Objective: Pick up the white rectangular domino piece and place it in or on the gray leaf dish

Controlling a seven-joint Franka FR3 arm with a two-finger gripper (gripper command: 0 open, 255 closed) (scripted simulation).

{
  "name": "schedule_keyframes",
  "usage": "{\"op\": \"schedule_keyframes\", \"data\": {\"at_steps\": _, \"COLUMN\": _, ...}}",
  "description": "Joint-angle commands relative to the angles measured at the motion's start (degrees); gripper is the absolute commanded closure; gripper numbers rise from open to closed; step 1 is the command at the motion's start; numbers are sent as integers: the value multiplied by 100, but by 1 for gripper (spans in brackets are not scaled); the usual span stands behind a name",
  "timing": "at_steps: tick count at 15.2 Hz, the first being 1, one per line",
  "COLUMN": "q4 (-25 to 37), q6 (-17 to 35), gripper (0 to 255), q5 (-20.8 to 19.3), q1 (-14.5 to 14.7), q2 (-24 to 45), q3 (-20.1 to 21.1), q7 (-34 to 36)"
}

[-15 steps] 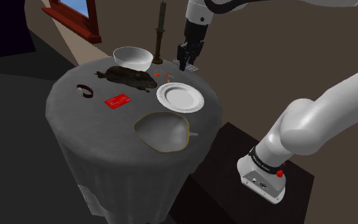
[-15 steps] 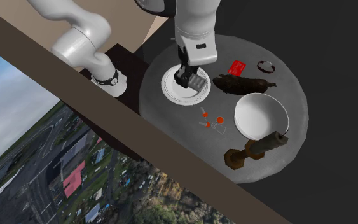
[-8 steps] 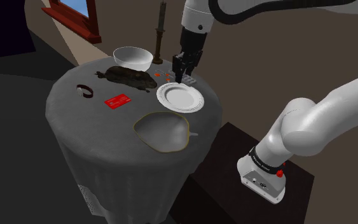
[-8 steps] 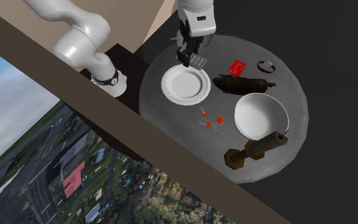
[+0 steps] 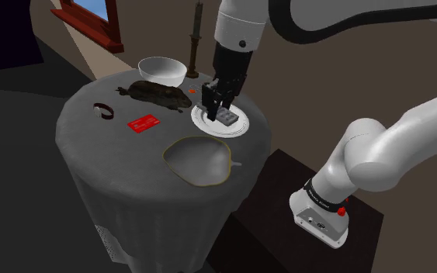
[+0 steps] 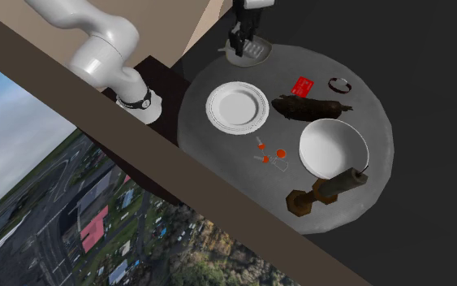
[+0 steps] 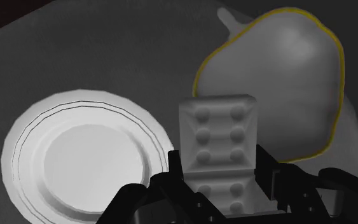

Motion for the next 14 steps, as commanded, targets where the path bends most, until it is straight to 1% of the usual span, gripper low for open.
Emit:
{"op": "schedule_keyframes", "data": {"at_steps": 1, "q4": 63, "q6": 25, "gripper": 255, "q5": 84, "q1": 110, "q2": 62, "q3": 236, "q7": 317}}
{"op": "schedule_keyframes", "data": {"at_steps": 4, "q4": 199, "q6": 22, "gripper": 255, "q5": 180, "q1": 258, "q2": 152, "q3": 560, "q7": 753}}
{"op": "schedule_keyframes", "data": {"at_steps": 5, "q4": 298, "q6": 25, "gripper": 255, "q5": 218, "q1": 330, "q2": 229, "q3": 743, "q7": 1000}}
{"op": "schedule_keyframes", "data": {"at_steps": 14, "q4": -276, "q6": 741, "gripper": 255, "q5": 249, "q1": 344, "q2": 375, "q3": 861, "q7": 1006}}
